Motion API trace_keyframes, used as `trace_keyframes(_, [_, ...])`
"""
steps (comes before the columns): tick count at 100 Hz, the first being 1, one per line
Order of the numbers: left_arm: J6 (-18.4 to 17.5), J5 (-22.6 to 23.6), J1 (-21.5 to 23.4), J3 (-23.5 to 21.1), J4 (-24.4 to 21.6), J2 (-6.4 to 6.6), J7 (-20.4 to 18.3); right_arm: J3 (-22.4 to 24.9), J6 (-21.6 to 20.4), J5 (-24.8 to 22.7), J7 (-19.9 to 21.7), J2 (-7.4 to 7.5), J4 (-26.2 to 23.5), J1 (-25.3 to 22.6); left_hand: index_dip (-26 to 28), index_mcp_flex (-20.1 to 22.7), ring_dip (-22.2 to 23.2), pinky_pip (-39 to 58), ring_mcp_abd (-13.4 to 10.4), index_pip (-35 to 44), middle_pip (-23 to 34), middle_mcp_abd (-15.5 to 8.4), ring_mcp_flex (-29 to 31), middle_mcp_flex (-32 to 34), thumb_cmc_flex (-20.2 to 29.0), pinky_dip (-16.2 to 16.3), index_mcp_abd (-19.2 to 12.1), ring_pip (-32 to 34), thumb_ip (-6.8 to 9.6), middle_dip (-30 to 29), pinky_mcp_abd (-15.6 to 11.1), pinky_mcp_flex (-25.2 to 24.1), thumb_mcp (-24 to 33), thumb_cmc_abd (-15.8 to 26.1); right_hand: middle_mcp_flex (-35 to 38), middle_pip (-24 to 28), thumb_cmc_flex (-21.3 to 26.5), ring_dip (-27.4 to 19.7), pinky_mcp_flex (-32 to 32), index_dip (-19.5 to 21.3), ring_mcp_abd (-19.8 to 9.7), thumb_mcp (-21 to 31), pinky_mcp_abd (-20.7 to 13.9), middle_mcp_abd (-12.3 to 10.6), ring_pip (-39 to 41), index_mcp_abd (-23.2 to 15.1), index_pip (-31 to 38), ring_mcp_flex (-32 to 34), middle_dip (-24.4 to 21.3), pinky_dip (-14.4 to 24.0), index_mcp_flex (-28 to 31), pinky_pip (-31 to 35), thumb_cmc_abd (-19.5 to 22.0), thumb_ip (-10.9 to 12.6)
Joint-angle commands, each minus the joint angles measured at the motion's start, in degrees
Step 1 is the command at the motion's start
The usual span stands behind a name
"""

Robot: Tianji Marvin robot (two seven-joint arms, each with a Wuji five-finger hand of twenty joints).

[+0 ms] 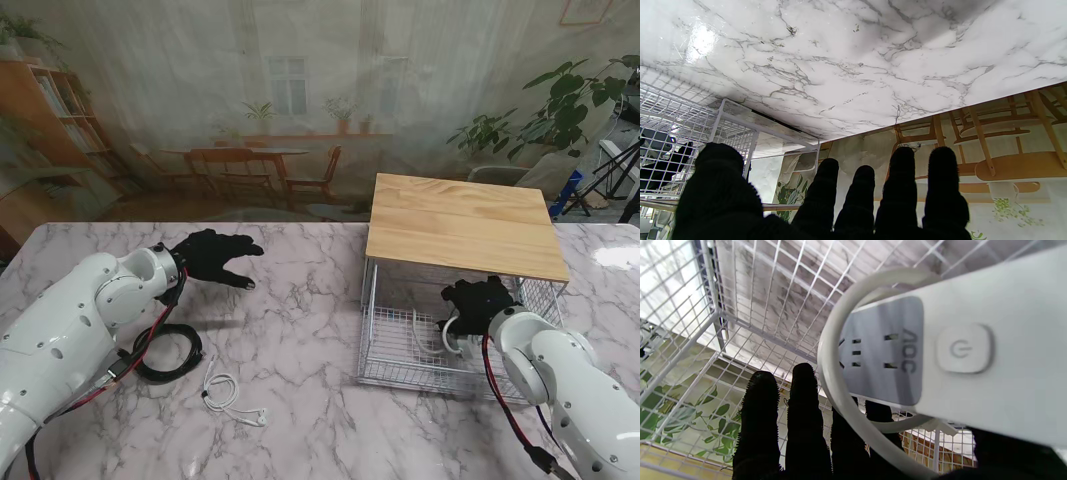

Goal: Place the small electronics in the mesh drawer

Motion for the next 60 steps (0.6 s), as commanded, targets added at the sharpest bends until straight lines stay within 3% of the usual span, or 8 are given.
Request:
trace_keyframes(1, [-0.26, 0.00, -0.29, 0.19, 0.25, -0.01, -0.46, -0.70, 0.41, -1.27, 1.53, -0.28, -0.70, 1.09, -0.05, 0.36, 0.46, 0.17, -0.26, 0.27, 0.69, -0.26, 1.07, 0.84, 1.30, 0.89, 0.67, -0.85, 0.25, 0.35, 0.76, -0.70, -0.68, 1.80, 0.55, 0.91, -0.34, 1.06, -0.12, -0.48, 0.92, -0.09, -0.04, 0.46, -0.77, -0.97, 1.02, 1.02, 0.11, 0.88, 1.23, 0.71, -0.50, -0.13])
trace_keyframes(15, [-0.35, -0.08, -0.36, 0.29, 0.44, -0.03, -0.26, -2.10, 0.90, -1.94, 5.60, -0.19, -1.47, 2.09, -0.05, 0.38, 0.47, 0.19, -0.28, 0.27, 0.71, -0.31, 1.12, 0.84, 1.45, 0.87, 0.71, -0.83, 0.27, 0.35, 0.69, -0.70, -0.68, 1.96, -2.19, -2.14, -9.10, 0.57, -2.05, -1.75, 1.14, -1.29, 0.41, 0.66, -1.88, -0.04, -0.45, -1.75, -1.38, -0.23, -1.02, -0.90, 0.77, -1.72])
trace_keyframes(21, [-0.38, -0.06, -0.29, 0.24, 0.46, -0.02, -0.24, -1.82, 0.20, -1.51, 7.07, -0.16, -2.41, 1.81, -0.05, 0.39, 0.48, 0.21, -0.36, 0.28, 0.72, -0.36, 1.18, 0.87, 1.49, 0.88, 0.72, -0.81, 0.27, 0.35, 0.77, -0.70, -0.69, 2.01, -3.04, -2.73, -5.79, 0.38, -2.68, -1.88, 1.14, 0.87, 0.62, 0.68, -2.23, 0.59, -1.00, -2.70, -1.86, -0.60, -2.07, -1.68, -1.37, -0.99])
trace_keyframes(27, [-0.42, 0.06, -0.20, 0.13, 0.48, 0.01, -0.23, -1.32, 0.19, -0.70, 7.37, -0.26, -3.63, 0.96, -0.05, 0.39, 0.49, 0.24, -0.35, 0.28, 0.72, -0.34, 1.23, 0.85, 1.48, 0.88, 0.69, -0.80, 0.28, 0.35, 0.73, -0.68, -0.70, 2.06, -4.04, -2.48, -1.20, 0.08, -2.75, -1.37, 1.41, 6.48, 0.84, 0.93, -2.24, 1.38, -1.51, -3.18, -2.64, -0.92, -2.99, -2.18, -6.22, 2.57])
trace_keyframes(34, [-0.43, 0.17, -0.02, -0.09, 0.50, 0.03, -0.14, -0.05, -0.13, -0.78, 7.11, -0.37, -5.13, -0.71, -0.05, 0.38, 0.49, 0.21, -0.28, 0.27, 0.74, -0.33, 1.21, 0.88, 1.49, 0.86, 0.66, -0.81, 0.28, 0.35, 0.67, -0.74, -0.72, 2.07, -4.20, -2.38, -0.87, -0.01, -3.18, -1.21, 1.41, 7.92, 1.02, 0.93, -2.38, 1.30, -1.80, -3.64, -2.87, -1.09, -3.15, -2.59, -6.23, 4.06])
trace_keyframes(47, [-0.34, 0.31, 0.22, -0.31, 0.49, 0.03, 0.05, 1.87, 1.71, -0.76, 6.28, -0.76, -7.75, -4.28, -0.05, 0.42, 0.50, 0.25, -0.33, 0.28, 0.77, -0.30, 1.26, 0.92, 1.66, 0.87, 0.71, -0.79, 0.30, 0.35, 0.75, -0.70, -0.69, 2.13, -4.38, -3.11, -5.44, -0.14, -3.23, -1.76, 2.00, 0.95, 0.71, 1.22, -2.40, 1.31, -4.43, -4.02, -3.63, -1.10, -2.96, -2.74, 1.85, -0.56])
trace_keyframes(60, [-0.18, 0.19, 0.20, -0.05, 0.49, 0.01, -0.07, 3.37, 3.25, -1.46, 4.95, -1.05, -9.44, -7.39, -0.06, 0.36, 0.51, 0.25, -0.32, 0.25, 0.76, -0.34, 1.32, 0.95, 1.68, 0.86, 0.72, -0.80, 0.30, 0.34, 0.71, -0.72, -0.72, 2.18, -4.02, -3.50, -3.08, 0.01, -2.82, -2.10, 2.17, -0.88, 0.38, 1.50, -2.24, 1.46, -5.20, -3.60, -4.11, -1.07, -2.33, -2.40, 1.76, -0.77])
